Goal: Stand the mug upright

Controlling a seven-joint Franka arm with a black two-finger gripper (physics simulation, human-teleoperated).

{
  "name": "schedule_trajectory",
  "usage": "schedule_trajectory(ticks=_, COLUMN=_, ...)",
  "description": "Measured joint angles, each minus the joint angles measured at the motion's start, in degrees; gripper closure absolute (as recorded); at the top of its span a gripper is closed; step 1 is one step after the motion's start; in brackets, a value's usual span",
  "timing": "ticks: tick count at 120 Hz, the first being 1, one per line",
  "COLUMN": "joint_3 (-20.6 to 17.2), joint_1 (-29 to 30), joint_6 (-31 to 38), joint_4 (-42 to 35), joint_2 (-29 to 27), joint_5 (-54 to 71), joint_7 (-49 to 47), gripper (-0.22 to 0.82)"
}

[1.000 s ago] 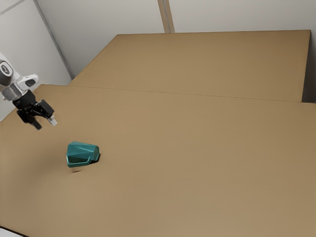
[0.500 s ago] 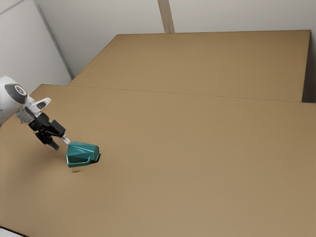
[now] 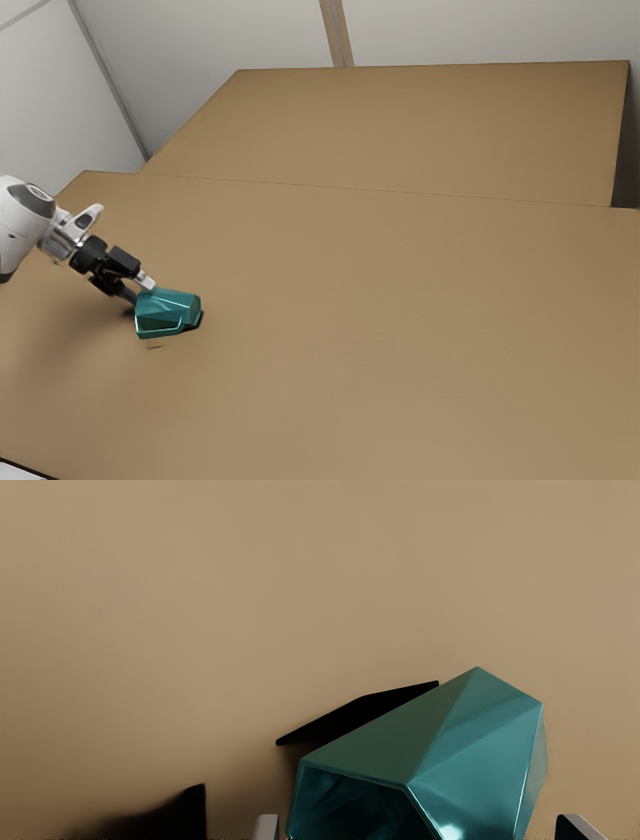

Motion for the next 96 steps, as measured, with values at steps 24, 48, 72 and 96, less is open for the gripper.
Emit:
schedule_trajectory(ticks=24, joint_3=-0.04, joint_1=0.4, joint_6=-0.96, joint_4=-0.89, joint_2=-0.23, joint_5=-1.4, joint_7=1.78, gripper=0.04)
schedule_trajectory(ticks=48, joint_3=-0.04, joint_1=-0.01, joint_6=-1.83, joint_4=-1.83, joint_2=-0.72, joint_5=-2.63, joint_7=2.99, gripper=0.2)
schedule_trajectory(ticks=72, joint_3=-0.7, joint_1=-0.33, joint_6=-2.18, joint_4=-2.74, joint_2=-1.06, joint_5=-3.69, joint_7=3.85, gripper=0.37)
schedule_trajectory(ticks=96, joint_3=-0.82, joint_1=-0.39, joint_6=-2.24, joint_4=-3.23, joint_2=-1.33, joint_5=-4.83, joint_7=4.46, gripper=0.54)
